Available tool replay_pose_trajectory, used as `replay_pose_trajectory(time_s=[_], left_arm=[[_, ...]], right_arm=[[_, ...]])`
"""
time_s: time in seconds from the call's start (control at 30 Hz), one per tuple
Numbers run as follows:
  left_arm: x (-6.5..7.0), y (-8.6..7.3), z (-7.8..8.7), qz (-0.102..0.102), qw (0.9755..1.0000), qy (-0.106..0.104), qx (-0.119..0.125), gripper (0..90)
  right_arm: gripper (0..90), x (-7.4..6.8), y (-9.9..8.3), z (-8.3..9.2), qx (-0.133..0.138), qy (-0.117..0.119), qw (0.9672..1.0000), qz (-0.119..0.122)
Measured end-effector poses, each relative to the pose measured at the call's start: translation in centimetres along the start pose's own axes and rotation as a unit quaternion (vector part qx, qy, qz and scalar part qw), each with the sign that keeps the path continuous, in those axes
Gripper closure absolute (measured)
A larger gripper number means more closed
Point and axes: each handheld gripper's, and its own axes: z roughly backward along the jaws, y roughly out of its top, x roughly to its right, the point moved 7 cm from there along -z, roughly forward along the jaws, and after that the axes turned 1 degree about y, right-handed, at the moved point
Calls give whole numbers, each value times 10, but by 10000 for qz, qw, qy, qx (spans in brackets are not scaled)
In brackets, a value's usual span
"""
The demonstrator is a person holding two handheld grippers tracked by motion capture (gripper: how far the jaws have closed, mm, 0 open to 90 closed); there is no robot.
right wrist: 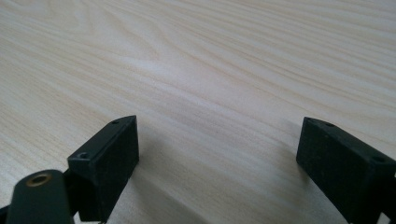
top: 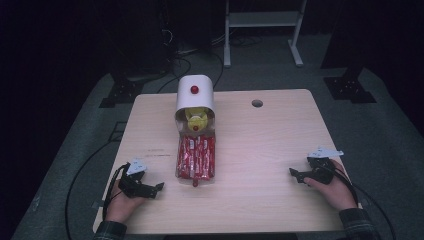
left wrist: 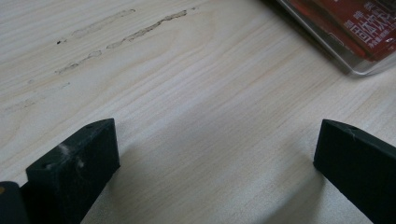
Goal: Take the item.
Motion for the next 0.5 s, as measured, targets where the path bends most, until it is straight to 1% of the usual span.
replay_pose_trajectory(time_s=[0.37,0.43,0.5], left_arm=[[0,0,0,15,10000,19,-1,0],[-1,0,1,53,10000,-4,14,0],[-1,0,1,135,9999,-33,38,0]], right_arm=[[120,1,1,-1,2,13,10000,29],[120,0,0,-1,1,18,10000,23],[120,0,0,0,-3,25,10000,22]])
